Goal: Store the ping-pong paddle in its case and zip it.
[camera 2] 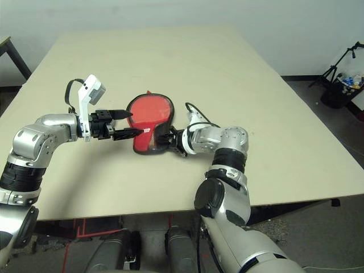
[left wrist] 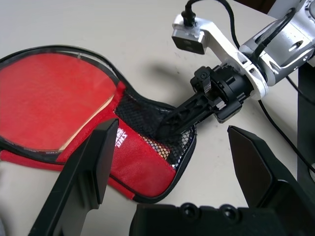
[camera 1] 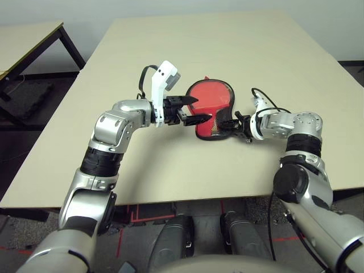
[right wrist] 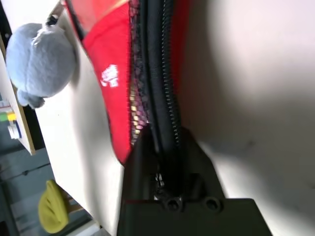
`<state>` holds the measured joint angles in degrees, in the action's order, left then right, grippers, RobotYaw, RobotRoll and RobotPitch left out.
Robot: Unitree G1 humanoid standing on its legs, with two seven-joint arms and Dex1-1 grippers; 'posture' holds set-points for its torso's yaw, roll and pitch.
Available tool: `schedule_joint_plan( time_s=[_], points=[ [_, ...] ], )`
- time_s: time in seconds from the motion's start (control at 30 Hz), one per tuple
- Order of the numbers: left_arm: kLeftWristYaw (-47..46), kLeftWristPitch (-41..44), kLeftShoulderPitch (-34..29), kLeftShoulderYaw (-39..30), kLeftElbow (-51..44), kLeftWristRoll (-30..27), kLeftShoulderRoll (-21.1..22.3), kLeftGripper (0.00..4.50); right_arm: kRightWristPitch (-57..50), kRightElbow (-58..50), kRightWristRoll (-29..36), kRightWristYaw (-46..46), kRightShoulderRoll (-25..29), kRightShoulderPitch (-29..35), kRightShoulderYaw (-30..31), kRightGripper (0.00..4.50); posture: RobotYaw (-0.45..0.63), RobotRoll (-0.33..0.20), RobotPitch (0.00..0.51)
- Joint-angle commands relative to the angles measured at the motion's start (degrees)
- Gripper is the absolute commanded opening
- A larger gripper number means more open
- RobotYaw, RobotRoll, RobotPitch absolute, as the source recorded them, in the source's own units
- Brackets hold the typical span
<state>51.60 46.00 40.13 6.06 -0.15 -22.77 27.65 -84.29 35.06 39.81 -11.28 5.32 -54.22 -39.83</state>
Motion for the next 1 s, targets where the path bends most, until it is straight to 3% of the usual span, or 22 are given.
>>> schedule_joint_plan(
  time_s=[0.03, 0.2, 0.37, 0.47, 0.57, 0.63, 0.67, 0.73, 1.0],
  points=[
    [-0.48, 0.55, -0.37, 0.37, -0.78, -0.33, -0.06, 4.5, -0.31, -1.01, -2.11, 0.43, 0.09, 0.74, 1.8, 0.03, 0.08, 0.0, 0.118],
    [-0.89, 0.24, -0.04, 0.31, -0.47, -0.38, -0.13, 4.5, -7.38, -7.84, -1.26, -1.14, -0.17, 3.15, 0.3, 0.03, 0.07, 0.0, 0.118],
    [-1.1, -0.05, 0.32, 0.29, -0.08, -0.33, -0.26, 4.5, -8.21, -14.88, 10.35, -6.97, -0.64, 9.99, 3.72, 0.03, 0.05, 0.0, 0.117],
    [-0.95, -0.78, 1.02, 0.69, 1.09, 0.04, -0.82, 4.5, -8.21, -23.89, 31.68, -13.93, 1.76, 21.5, 12.62, 0.03, 0.03, 0.0, 0.12],
    [-0.45, -1.46, 1.76, 1.22, 2.2, 0.33, -1.24, 4.5, -8.21, -28.46, 48.41, -21.54, 5.88, 28.07, 18.05, 0.03, 0.01, 0.0, 0.121],
    [-0.18, -1.92, 2.23, 1.5, 2.96, 0.48, -1.45, 4.5, 0.15, -32.39, 65.49, -30.03, 12.78, 33.08, 27.16, 0.03, 0.0, 0.0, 0.122],
    [-0.02, -2.16, 2.43, 1.65, 3.3, 0.53, -1.5, 4.5, 3.59, -34.6, 70.34, -32.02, 15.53, 35.14, 30.53, 0.03, 0.0, 0.0, 0.121],
    [0.23, -2.56, 2.79, 1.88, 3.9, 0.62, -1.62, 4.5, 7.5, -39.31, 73.19, -31.21, 19.7, 38.73, 34.52, 0.03, -0.01, 0.0, 0.121],
    [0.85, -3.23, 3.22, 2.38, 4.75, 0.7, -1.7, 4.5, 17.65, -53.24, 73.19, -20.77, 31.75, 48.31, 43.83, 0.03, -0.02, 0.0, 0.12]
  ],
)
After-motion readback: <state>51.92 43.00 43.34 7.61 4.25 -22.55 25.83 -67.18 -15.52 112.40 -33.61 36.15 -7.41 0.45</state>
